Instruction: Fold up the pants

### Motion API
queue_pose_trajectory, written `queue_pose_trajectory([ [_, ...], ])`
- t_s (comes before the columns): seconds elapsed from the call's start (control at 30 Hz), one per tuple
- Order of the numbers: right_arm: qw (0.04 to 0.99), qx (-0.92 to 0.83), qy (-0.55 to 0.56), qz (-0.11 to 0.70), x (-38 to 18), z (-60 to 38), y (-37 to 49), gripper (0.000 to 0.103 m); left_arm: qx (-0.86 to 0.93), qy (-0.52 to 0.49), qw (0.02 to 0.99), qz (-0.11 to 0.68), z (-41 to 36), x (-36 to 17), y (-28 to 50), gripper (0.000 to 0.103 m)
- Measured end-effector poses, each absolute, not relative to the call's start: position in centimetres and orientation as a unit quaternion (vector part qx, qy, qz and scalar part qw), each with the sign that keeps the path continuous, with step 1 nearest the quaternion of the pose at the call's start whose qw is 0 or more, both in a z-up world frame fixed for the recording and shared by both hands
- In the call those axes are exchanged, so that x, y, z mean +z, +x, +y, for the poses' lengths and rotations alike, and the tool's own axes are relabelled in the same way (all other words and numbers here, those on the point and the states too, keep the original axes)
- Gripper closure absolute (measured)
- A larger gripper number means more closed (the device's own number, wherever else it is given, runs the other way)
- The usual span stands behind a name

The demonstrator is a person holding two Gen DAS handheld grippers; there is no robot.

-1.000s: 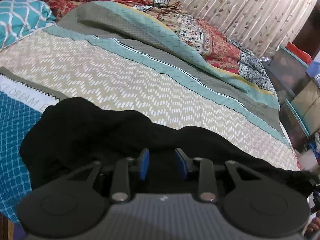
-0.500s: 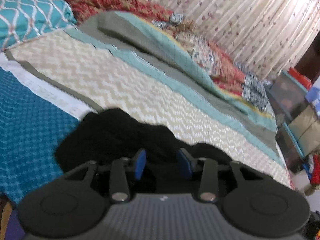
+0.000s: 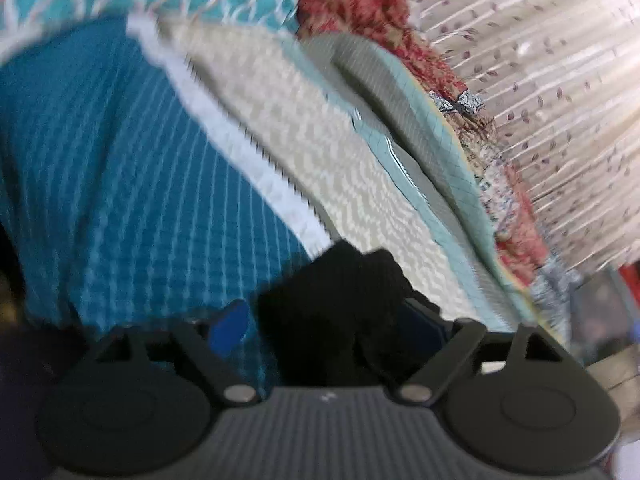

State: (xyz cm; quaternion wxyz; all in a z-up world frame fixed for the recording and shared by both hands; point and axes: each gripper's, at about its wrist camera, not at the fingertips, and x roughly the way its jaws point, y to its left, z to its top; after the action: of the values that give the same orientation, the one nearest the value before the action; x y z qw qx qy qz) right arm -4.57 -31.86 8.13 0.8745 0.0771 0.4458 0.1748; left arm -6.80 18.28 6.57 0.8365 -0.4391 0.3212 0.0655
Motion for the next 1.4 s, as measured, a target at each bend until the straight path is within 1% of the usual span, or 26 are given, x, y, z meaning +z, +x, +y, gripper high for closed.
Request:
queue_pose_trajectory([
  [0.03,0.879,0.176,0.070,0.437,8.8,-31.5,-4.8,0.056,0.052,-0.461,0.827,0.319,18.5,5.9,-6.8,0.007],
  [0.07,0.888,0.181,0.066,0.417,9.8,-31.2,-5.3,0.056,0.040,-0.475,0.819,0.319,18.5,5.3,-6.6,0.004],
  [0.13,0.902,0.202,0.068,0.376,11.7,-30.5,-6.0,0.056,0.026,-0.487,0.809,0.329,18.5,4.1,-5.7,0.003],
  [0.2,0.902,0.223,0.077,0.361,12.6,-29.5,-6.0,0.057,0.025,-0.484,0.807,0.337,18.1,2.8,-4.8,0.003],
  [0.27,0.888,0.255,0.101,0.370,12.5,-27.9,-5.0,0.063,0.023,-0.484,0.809,0.334,17.5,2.0,-3.9,0.002],
  [0.3,0.877,0.266,0.116,0.383,12.1,-27.1,-4.2,0.070,0.021,-0.483,0.812,0.329,17.2,1.9,-3.5,0.003],
  [0.33,0.861,0.278,0.141,0.402,11.3,-26.1,-3.2,0.078,0.021,-0.477,0.816,0.327,16.8,1.9,-3.1,0.012],
  [0.37,0.845,0.285,0.165,0.421,10.3,-25.3,-2.5,0.080,0.033,-0.462,0.820,0.336,16.2,1.9,-2.7,0.045],
  [0.4,0.827,0.288,0.189,0.445,9.1,-24.6,-2.2,0.082,0.038,-0.445,0.826,0.344,15.7,2.0,-2.4,0.056],
  [0.47,0.783,0.268,0.207,0.523,5.0,-22.4,-1.1,0.089,0.030,-0.451,0.826,0.336,15.5,2.5,-2.6,0.071],
  [0.5,0.780,0.252,0.216,0.531,3.6,-22.1,-1.1,0.101,0.016,-0.460,0.825,0.328,15.6,3.0,-2.8,0.072],
  [0.53,0.781,0.250,0.241,0.519,3.2,-22.4,-1.5,0.101,0.002,-0.459,0.831,0.313,15.5,4.0,-3.1,0.073],
  [0.67,0.767,0.250,0.271,0.526,3.8,-23.5,-1.1,0.099,-0.064,-0.364,0.886,0.280,11.5,9.1,-2.8,0.073],
  [0.7,0.768,0.246,0.284,0.519,4.1,-24.0,-1.3,0.093,-0.087,-0.332,0.898,0.275,9.7,10.2,-2.5,0.073],
  [0.8,0.786,0.240,0.309,0.479,5.6,-26.0,-2.0,0.093,-0.163,-0.196,0.931,0.261,2.8,12.8,-2.0,0.073],
  [0.83,0.795,0.234,0.311,0.466,6.1,-26.9,-2.3,0.093,-0.189,-0.147,0.935,0.261,0.0,13.1,-2.0,0.069],
  [0.9,0.818,0.212,0.312,0.435,7.1,-29.1,-2.5,0.093,-0.220,-0.059,0.931,0.283,-4.9,12.5,-1.8,0.054],
  [0.93,0.830,0.195,0.312,0.419,7.7,-30.4,-2.8,0.093,-0.229,-0.006,0.922,0.312,-7.5,11.6,-1.5,0.033],
  [0.97,0.837,0.180,0.314,0.410,7.9,-31.6,-2.9,0.092,-0.230,0.041,0.910,0.344,-9.5,10.7,-1.2,0.028],
  [1.0,0.843,0.165,0.318,0.401,8.2,-32.7,-3.2,0.092,-0.234,0.072,0.897,0.367,-11.0,9.7,-1.2,0.032],
  [1.07,0.856,0.133,0.325,0.380,8.7,-35.1,-4.1,0.092,-0.276,0.069,0.881,0.377,-11.7,9.3,-2.0,0.030],
  [1.17,0.875,0.082,0.329,0.346,9.2,-38.9,-5.5,0.091,-0.312,0.040,0.886,0.340,-10.6,11.1,-3.1,0.026],
  [1.27,0.887,0.016,0.337,0.315,8.8,-42.5,-6.4,0.086,-0.310,-0.042,0.896,0.315,-8.3,13.2,-2.2,0.026],
  [1.3,0.892,-0.008,0.333,0.306,8.5,-43.2,-6.4,0.076,-0.304,-0.075,0.895,0.316,-7.6,13.4,-1.4,0.026],
  [1.33,0.896,-0.036,0.327,0.299,8.3,-44.0,-6.6,0.063,-0.299,-0.102,0.892,0.323,-7.0,13.2,-0.5,0.029],
  [1.4,0.896,-0.067,0.325,0.297,7.8,-44.3,-6.3,0.058,-0.284,-0.136,0.883,0.347,-6.4,12.5,1.6,0.041],
])
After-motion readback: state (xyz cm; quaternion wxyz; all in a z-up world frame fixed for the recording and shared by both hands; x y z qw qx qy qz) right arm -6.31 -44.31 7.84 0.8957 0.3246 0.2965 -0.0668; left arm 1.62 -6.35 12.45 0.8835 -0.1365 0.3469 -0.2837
